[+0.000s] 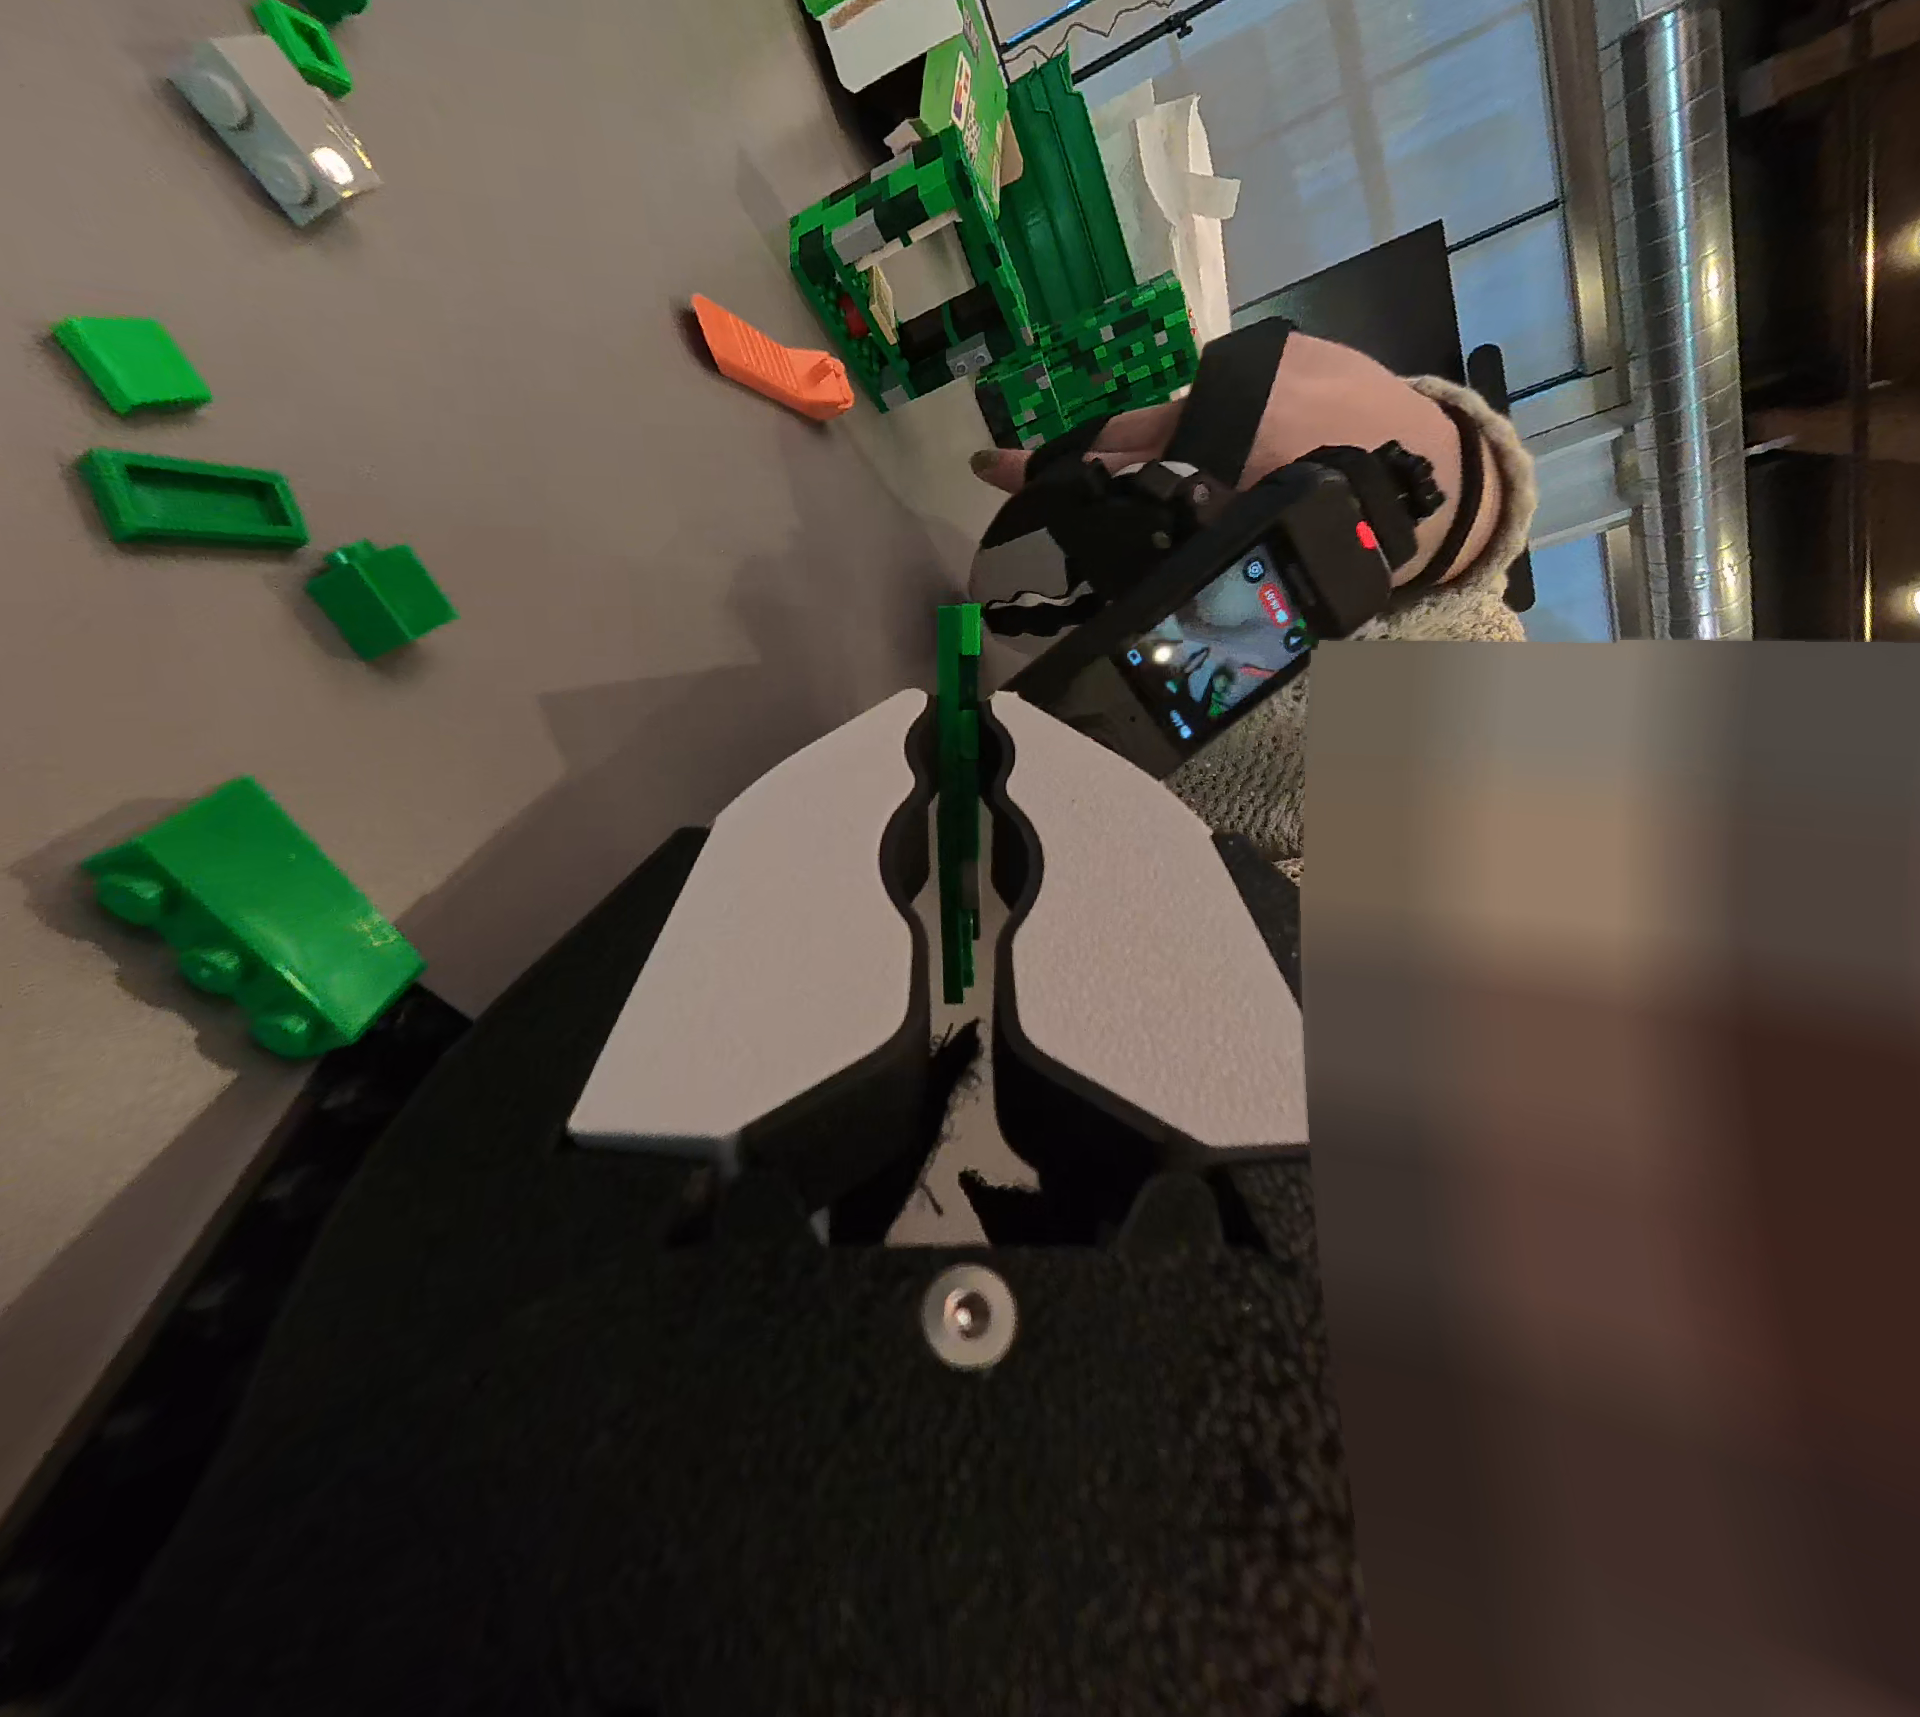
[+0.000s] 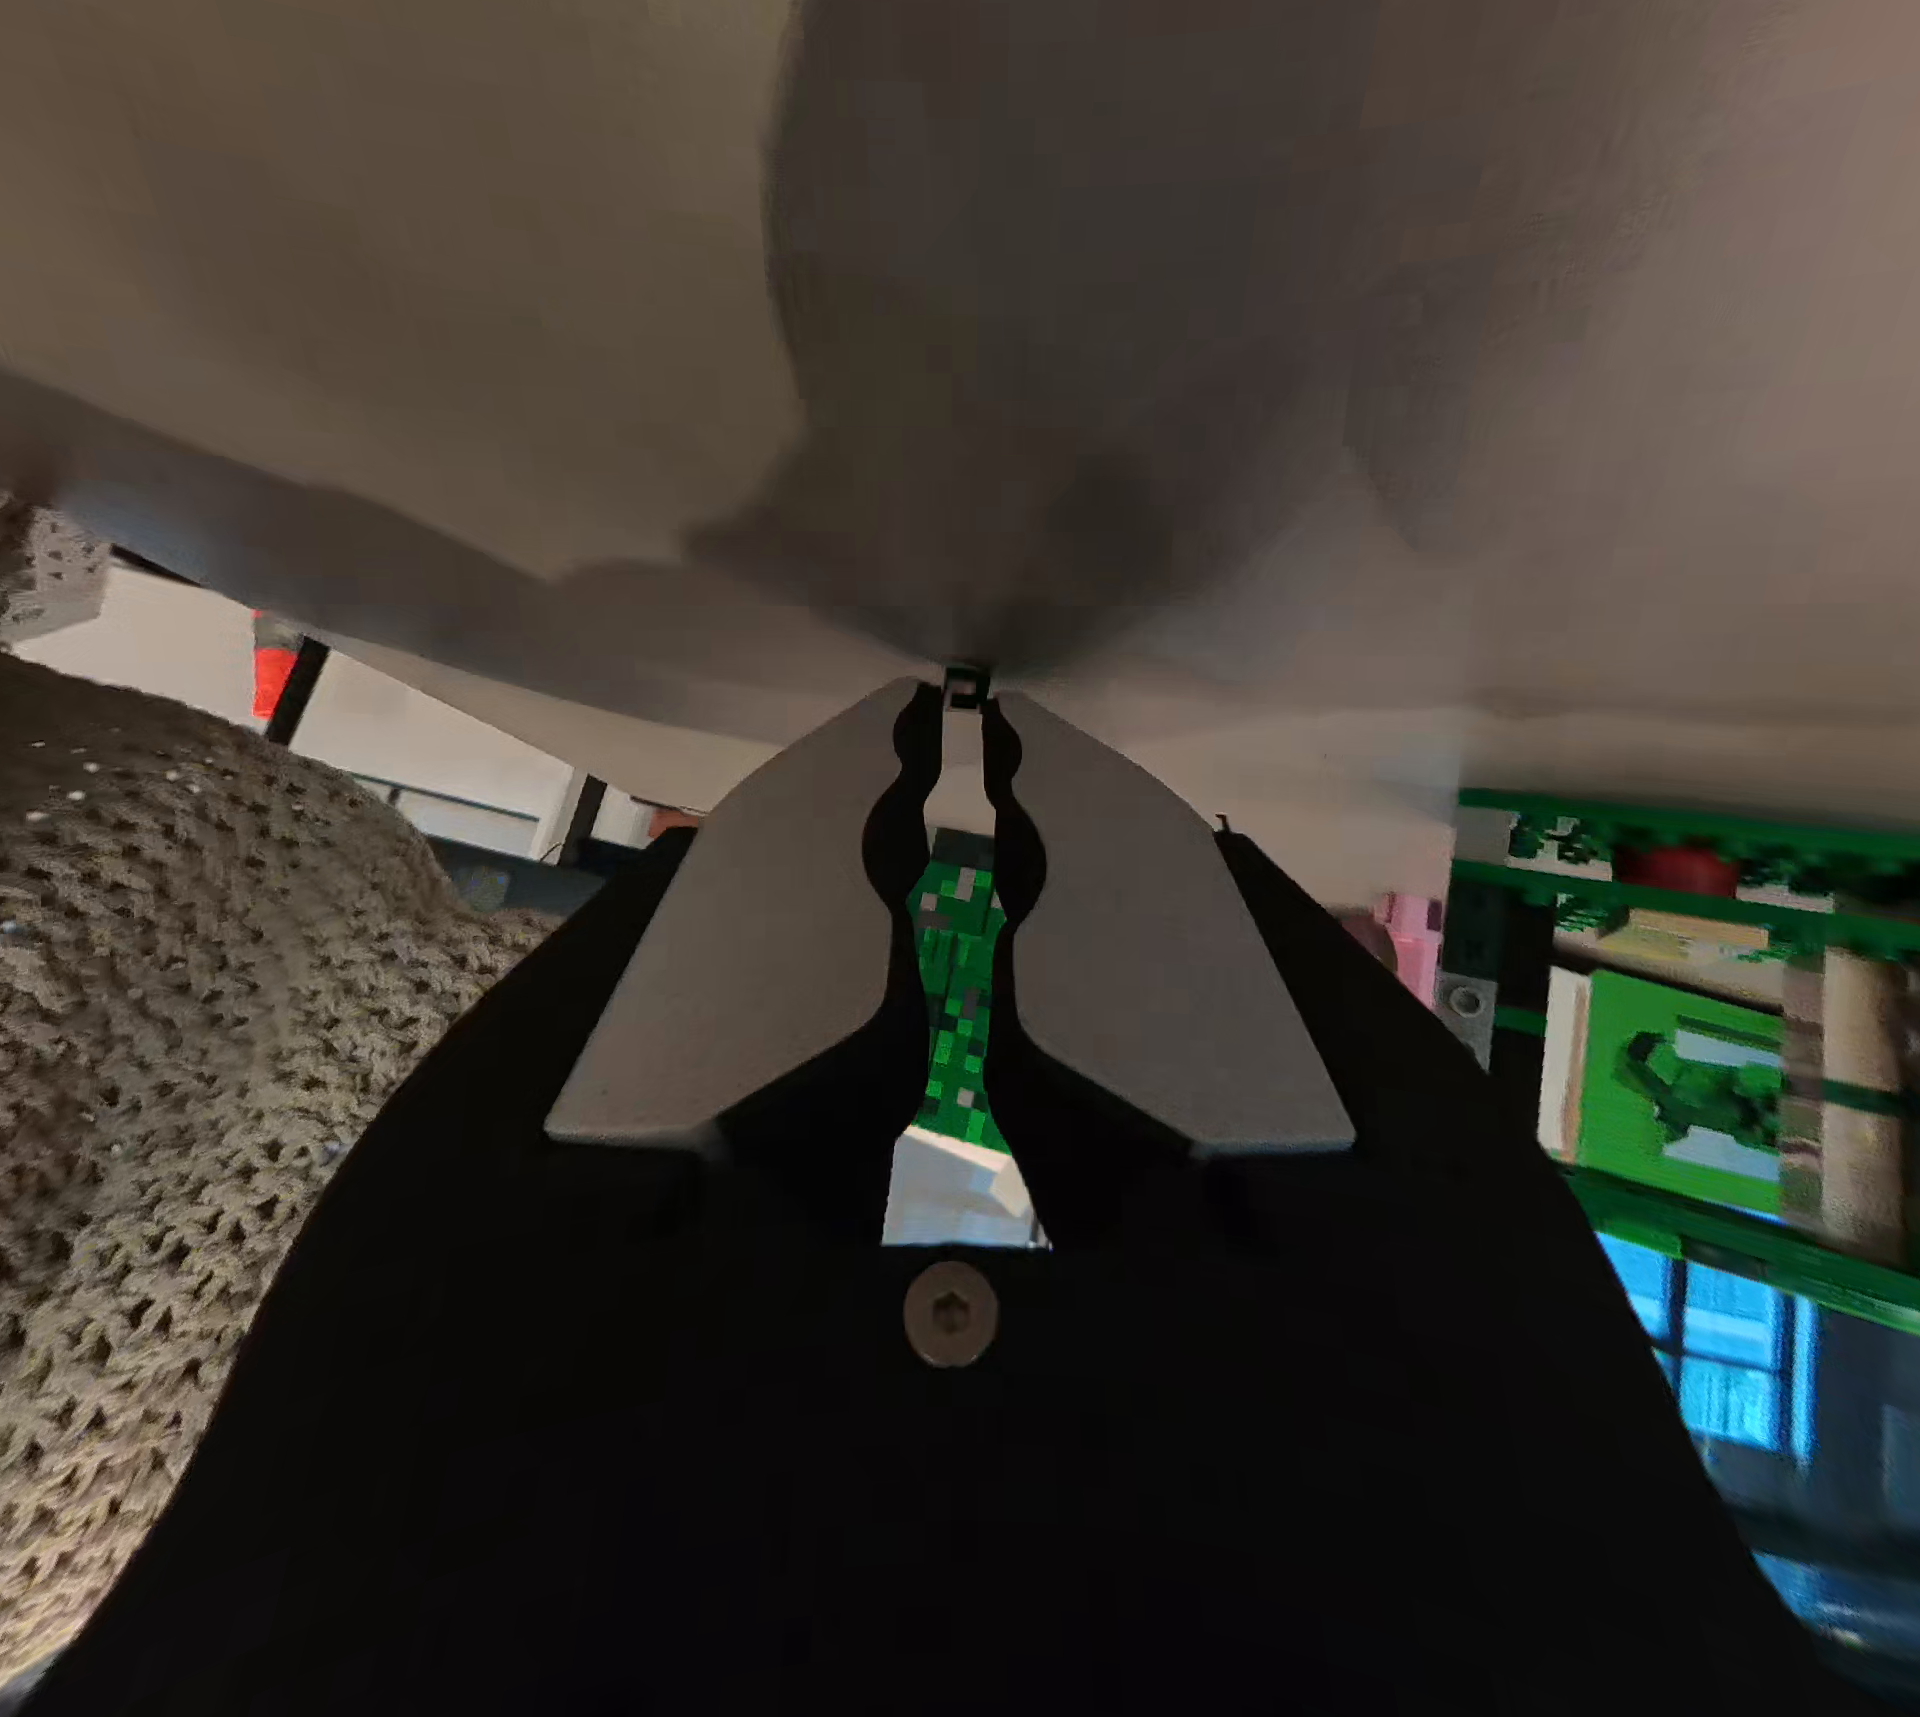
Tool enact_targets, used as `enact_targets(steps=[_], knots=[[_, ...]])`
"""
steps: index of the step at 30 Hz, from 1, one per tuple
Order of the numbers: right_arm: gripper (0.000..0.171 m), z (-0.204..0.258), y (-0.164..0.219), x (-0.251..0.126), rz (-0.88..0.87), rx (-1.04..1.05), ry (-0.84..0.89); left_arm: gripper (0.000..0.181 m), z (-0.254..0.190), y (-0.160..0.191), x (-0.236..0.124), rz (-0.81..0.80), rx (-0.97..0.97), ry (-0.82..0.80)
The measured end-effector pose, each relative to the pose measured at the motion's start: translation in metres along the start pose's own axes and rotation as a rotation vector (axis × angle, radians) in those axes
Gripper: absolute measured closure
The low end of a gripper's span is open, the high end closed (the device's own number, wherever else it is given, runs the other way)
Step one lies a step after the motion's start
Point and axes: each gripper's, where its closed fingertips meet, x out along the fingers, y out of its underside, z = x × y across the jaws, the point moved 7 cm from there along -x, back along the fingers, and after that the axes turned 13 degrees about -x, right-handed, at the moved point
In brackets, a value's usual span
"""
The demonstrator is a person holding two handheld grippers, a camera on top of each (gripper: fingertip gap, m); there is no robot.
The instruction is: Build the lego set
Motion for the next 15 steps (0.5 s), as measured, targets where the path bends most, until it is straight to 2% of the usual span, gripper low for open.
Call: enact_targets(steps=[6, 8, 13, 15], knots=[[0.164, -0.005, -0.004, -0.007, -0.081, 0.016, 0.000, 0.176, 0.000, 0.001, 0.001, 0.011, 0.003, -0.003], [0.155, -0.008, -0.003, -0.012, -0.133, 0.020, 0.036, 0.176, 0.000, 0.001, 0.001, 0.014, 0.005, -0.005], [0.139, 0.000, 0.007, -0.028, -0.432, 0.026, 0.171, 0.176, -0.001, 0.002, 0.002, 0.016, 0.005, -0.002], [0.140, 0.008, 0.021, -0.030, -0.594, 0.044, 0.267, 0.176, -0.001, 0.002, 0.003, 0.017, 0.008, 0.002]])
